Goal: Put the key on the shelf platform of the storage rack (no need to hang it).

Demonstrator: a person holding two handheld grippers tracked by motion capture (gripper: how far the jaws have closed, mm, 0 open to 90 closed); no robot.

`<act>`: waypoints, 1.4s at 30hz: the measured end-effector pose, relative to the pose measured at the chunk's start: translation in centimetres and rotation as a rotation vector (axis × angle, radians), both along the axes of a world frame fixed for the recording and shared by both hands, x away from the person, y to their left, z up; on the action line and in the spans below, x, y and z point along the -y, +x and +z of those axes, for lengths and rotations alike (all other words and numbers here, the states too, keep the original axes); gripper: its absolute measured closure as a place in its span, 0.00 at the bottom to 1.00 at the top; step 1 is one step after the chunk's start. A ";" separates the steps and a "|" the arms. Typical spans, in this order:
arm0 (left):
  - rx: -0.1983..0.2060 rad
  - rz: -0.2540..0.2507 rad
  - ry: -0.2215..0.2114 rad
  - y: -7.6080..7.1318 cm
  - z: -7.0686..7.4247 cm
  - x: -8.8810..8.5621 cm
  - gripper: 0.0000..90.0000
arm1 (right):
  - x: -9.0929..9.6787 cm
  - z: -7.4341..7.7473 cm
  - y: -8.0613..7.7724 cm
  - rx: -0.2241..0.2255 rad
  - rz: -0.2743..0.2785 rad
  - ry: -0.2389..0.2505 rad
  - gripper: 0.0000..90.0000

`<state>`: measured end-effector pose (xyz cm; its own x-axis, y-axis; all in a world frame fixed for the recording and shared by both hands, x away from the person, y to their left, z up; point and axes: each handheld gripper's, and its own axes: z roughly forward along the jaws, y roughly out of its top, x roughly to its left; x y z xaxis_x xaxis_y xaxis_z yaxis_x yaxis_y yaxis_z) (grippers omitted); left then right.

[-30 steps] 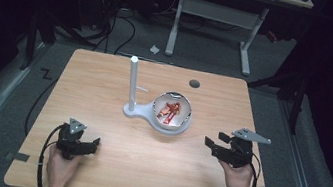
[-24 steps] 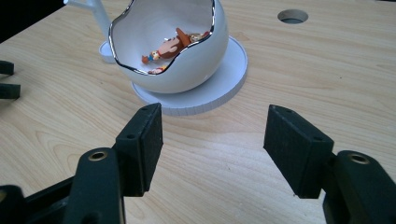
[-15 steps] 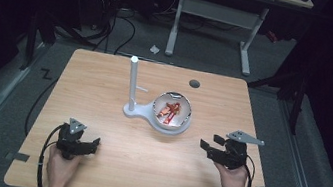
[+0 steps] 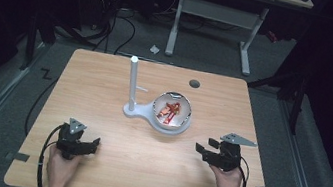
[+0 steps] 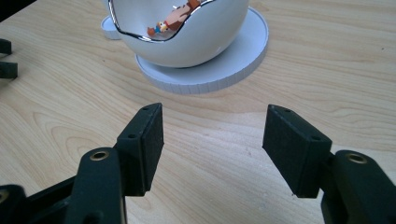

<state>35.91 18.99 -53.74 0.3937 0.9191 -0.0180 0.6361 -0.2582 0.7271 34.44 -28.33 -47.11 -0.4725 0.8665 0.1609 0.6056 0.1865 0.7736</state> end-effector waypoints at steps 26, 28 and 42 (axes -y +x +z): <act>0.001 0.001 0.000 0.0 0.0 0.0 0.16 | -0.4 -2.6 0.9 -0.047 -0.016 -0.008 0.44; 0.000 0.000 0.000 0.0 0.0 0.0 0.16 | -0.4 -2.7 1.0 -0.040 -0.015 -0.016 0.44; 0.000 0.000 0.000 0.0 0.0 0.0 0.16 | -0.9 -3.8 1.6 -0.044 -0.037 -0.041 0.43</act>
<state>35.91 18.99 -53.74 0.3936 0.9191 -0.0180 0.6363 -0.2582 0.7270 36.09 -27.42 -50.93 -0.4328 0.8898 0.1449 0.6459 0.1939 0.7384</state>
